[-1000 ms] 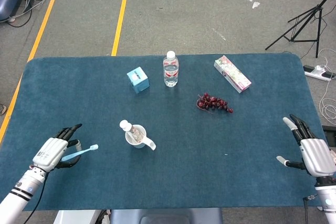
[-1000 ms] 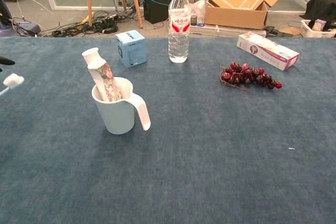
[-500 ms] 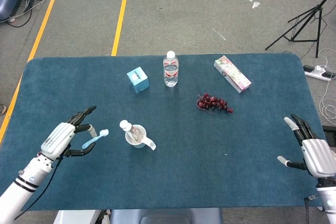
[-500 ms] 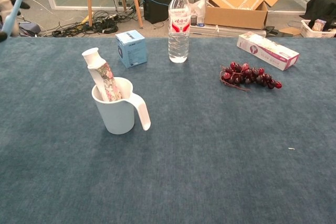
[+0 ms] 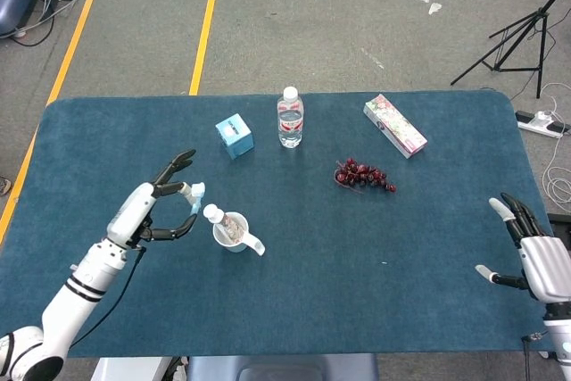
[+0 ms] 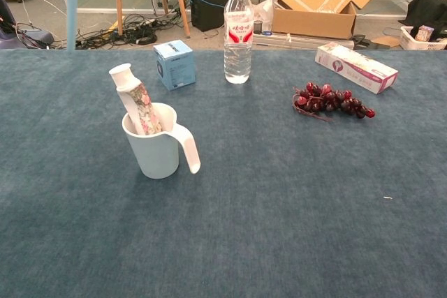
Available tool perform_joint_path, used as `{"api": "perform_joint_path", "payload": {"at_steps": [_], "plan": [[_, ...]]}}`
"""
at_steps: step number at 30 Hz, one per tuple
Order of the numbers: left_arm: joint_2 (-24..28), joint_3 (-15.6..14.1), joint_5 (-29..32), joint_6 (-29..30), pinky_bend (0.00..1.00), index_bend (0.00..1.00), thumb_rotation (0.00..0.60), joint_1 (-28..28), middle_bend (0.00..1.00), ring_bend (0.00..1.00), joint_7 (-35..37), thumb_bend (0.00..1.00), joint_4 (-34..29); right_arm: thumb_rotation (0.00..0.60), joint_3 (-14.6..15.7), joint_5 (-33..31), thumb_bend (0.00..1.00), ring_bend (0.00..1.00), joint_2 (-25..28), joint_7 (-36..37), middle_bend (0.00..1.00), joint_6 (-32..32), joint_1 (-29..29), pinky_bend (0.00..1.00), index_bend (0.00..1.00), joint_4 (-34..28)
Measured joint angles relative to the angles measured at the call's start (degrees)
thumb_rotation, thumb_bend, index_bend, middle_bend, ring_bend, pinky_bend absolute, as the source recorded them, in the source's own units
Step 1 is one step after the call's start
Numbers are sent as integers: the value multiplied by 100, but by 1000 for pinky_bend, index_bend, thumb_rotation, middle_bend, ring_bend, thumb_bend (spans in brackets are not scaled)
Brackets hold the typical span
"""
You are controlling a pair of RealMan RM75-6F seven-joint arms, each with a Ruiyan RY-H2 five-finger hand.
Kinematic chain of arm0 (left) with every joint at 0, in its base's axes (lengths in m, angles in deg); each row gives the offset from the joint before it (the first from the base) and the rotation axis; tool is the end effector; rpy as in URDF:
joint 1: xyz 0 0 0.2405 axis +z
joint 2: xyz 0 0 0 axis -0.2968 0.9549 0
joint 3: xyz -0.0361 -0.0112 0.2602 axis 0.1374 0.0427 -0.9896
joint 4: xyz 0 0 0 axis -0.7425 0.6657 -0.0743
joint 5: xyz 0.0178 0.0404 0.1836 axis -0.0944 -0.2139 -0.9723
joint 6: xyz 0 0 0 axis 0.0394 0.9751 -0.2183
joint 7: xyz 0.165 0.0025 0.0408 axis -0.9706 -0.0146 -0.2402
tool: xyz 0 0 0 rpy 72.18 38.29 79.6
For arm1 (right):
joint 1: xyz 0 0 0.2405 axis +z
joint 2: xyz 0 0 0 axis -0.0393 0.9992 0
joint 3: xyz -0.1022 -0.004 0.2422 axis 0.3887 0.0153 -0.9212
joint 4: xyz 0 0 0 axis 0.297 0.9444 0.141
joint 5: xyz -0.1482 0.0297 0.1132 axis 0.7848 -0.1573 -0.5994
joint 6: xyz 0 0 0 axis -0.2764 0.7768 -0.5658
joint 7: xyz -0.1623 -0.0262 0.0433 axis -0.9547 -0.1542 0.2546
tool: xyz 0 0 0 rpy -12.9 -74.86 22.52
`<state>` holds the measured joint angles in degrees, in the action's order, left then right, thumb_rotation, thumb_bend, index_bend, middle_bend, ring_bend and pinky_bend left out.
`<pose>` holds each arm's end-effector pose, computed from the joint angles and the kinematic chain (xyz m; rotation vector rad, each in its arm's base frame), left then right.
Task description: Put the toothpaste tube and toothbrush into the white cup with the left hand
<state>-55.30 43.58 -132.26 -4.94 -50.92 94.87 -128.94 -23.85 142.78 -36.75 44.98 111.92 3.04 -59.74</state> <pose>-0.1144 0.3216 0.1394 -1.5764 -1.4949 -1.6773 -0.3134 -0.2078 0.2016 1.3821 -1.0059 0.9925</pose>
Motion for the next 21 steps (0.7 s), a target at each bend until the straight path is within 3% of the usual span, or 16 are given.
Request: {"api": "perform_joint_path", "payload": {"at_steps": [13, 21], "plan": [[-1268, 263, 400, -151, 57, 623, 600, -389, 3, 74, 178, 412, 862, 600, 5, 55, 33, 39, 53, 152, 38, 71, -32, 326, 50, 18], [-1723, 311, 510, -261, 30, 622, 600, -543, 0, 58, 121, 412, 1356, 600, -4, 61, 33, 39, 87, 271, 38, 112, -52, 326, 50, 44]]}}
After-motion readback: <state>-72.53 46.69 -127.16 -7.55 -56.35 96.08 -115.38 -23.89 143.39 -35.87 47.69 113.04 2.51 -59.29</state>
